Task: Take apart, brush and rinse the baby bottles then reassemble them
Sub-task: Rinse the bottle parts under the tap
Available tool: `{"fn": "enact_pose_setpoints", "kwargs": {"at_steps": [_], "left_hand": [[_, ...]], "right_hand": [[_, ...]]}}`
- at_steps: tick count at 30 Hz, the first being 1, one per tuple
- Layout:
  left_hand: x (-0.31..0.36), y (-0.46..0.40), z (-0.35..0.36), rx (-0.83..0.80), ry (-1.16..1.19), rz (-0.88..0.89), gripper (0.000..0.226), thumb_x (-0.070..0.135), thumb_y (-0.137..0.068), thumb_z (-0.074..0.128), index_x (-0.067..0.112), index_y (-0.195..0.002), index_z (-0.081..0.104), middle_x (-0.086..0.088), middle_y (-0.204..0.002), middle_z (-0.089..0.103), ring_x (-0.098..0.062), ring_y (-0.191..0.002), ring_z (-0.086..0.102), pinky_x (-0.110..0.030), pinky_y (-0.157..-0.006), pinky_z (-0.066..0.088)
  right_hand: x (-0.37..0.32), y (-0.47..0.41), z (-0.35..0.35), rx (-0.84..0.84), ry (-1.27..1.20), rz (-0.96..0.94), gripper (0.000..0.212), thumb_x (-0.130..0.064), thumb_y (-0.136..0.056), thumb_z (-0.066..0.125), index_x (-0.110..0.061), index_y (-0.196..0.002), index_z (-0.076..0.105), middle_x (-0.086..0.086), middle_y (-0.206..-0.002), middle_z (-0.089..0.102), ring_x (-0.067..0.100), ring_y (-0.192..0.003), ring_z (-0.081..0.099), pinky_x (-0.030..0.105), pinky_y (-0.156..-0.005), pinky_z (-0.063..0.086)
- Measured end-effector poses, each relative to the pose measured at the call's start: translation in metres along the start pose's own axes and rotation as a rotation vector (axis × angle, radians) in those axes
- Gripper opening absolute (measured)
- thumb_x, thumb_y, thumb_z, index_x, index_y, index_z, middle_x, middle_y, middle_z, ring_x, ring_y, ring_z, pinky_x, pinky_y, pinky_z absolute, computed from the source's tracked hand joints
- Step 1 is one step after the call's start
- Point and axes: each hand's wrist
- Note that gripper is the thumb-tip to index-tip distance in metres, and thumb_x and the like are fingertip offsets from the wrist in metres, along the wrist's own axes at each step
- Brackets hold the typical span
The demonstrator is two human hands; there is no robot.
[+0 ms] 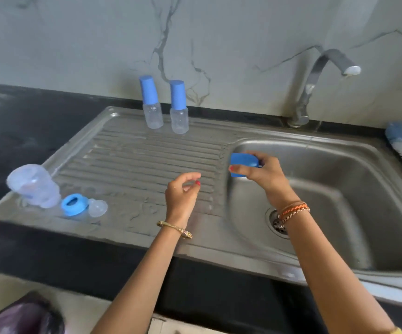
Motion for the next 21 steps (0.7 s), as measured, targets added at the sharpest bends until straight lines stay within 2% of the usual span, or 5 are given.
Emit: {"fn": "enact_pose_setpoints", "kwargs": {"at_steps": [4,6,11,15,21], "left_hand": [[-0.012,0.004,-0.059,0.164,0.006,0.010,0.025,-0.003,-0.086,0.055,0.020,-0.089,0.066,0.017,-0.090,0.063,-0.001,-0.078,0.056,-0.008,-0.069,0.044],[-0.015,0.004,-0.087,0.233,-0.022,0.003,0.025,-0.003,-0.086,0.055,0.019,-0.089,0.066,0.017,-0.089,0.063,0.000,-0.078,0.056,-0.005,-0.070,0.043],[-0.018,0.005,-0.137,0.327,-0.110,0.022,0.024,-0.006,-0.086,0.053,0.013,-0.093,0.065,0.009,-0.092,0.062,-0.001,-0.079,0.055,-0.003,-0.073,0.042],[-0.023,0.009,-0.160,0.385,-0.151,0.021,0.020,-0.005,-0.086,0.054,0.009,-0.093,0.066,0.010,-0.085,0.062,-0.002,-0.078,0.057,-0.010,-0.077,0.046],[-0.028,0.014,-0.172,0.393,-0.151,-0.028,0.022,-0.003,-0.085,0.056,0.017,-0.087,0.065,0.002,-0.090,0.066,-0.017,-0.082,0.060,-0.029,-0.081,0.051]], "right_hand": [[-0.005,0.009,0.069,-0.167,0.120,-0.060,0.055,-0.008,-0.058,0.086,-0.018,-0.100,0.052,-0.002,-0.091,0.054,0.011,-0.079,0.053,0.019,-0.070,0.047],[-0.006,0.016,0.100,-0.275,0.215,-0.114,0.057,-0.007,-0.055,0.088,-0.017,-0.100,0.053,-0.001,-0.093,0.056,0.013,-0.082,0.054,0.022,-0.073,0.047],[-0.007,0.038,0.162,-0.468,0.532,-0.305,0.062,-0.012,-0.058,0.086,-0.014,-0.115,0.062,0.001,-0.111,0.063,0.011,-0.093,0.053,0.014,-0.080,0.036],[-0.001,0.047,0.194,-0.527,0.609,-0.377,0.068,-0.012,-0.061,0.084,-0.014,-0.124,0.057,0.004,-0.124,0.058,0.022,-0.113,0.052,0.023,-0.096,0.037],[0.004,0.047,0.215,-0.544,0.635,-0.431,0.070,-0.011,-0.062,0.083,-0.012,-0.126,0.053,0.007,-0.122,0.057,0.024,-0.112,0.051,0.030,-0.095,0.041]]}}
Point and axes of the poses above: each hand's wrist, its own y-axis away from the middle knuckle, its own z-axis out of the palm, x = y × z
